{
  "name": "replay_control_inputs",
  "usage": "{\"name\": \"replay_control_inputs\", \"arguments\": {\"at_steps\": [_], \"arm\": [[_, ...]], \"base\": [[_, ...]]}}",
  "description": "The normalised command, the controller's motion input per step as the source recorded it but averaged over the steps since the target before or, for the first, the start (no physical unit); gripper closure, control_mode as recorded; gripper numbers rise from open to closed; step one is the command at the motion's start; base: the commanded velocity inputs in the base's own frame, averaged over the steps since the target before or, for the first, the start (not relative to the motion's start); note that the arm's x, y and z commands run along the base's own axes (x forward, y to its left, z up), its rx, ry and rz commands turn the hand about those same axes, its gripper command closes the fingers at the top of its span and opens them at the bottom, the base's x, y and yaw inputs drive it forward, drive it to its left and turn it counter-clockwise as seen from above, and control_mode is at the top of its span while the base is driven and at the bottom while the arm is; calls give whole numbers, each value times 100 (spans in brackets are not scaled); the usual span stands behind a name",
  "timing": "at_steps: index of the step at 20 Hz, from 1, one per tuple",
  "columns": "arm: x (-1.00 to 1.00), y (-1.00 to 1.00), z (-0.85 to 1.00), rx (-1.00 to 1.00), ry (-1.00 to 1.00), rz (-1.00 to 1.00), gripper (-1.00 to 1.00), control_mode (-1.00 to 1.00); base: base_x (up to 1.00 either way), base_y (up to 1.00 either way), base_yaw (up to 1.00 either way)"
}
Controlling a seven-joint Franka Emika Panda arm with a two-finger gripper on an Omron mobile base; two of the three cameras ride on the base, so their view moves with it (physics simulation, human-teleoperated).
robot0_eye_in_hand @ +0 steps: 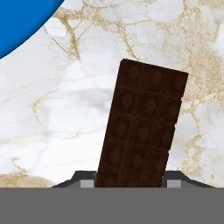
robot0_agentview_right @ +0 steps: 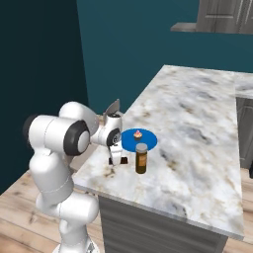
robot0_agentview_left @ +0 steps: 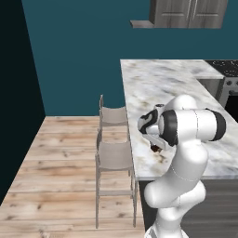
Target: Take the cinnamon bottle from the cabinet and place it on the dining table, next to the plate with the cupcake. Then take the chocolate from the dining counter and place it on the cupcake plate.
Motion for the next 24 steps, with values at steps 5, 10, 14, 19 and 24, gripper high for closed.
{"name": "replay_control_inputs", "arguments": {"at_steps": [5,10,14,19,24], "arm": [[2,-1,38,1,3,0,100,-100],[20,-4,90,0,13,0,100,-100],[65,-36,44,0,8,0,100,-100],[66,-34,-5,0,0,-1,100,-100],[43,-2,-25,0,0,-4,100,-100]], "base": [[0,0,0],[0,0,0],[0,0,0],[0,0,0],[0,0,0]]}}
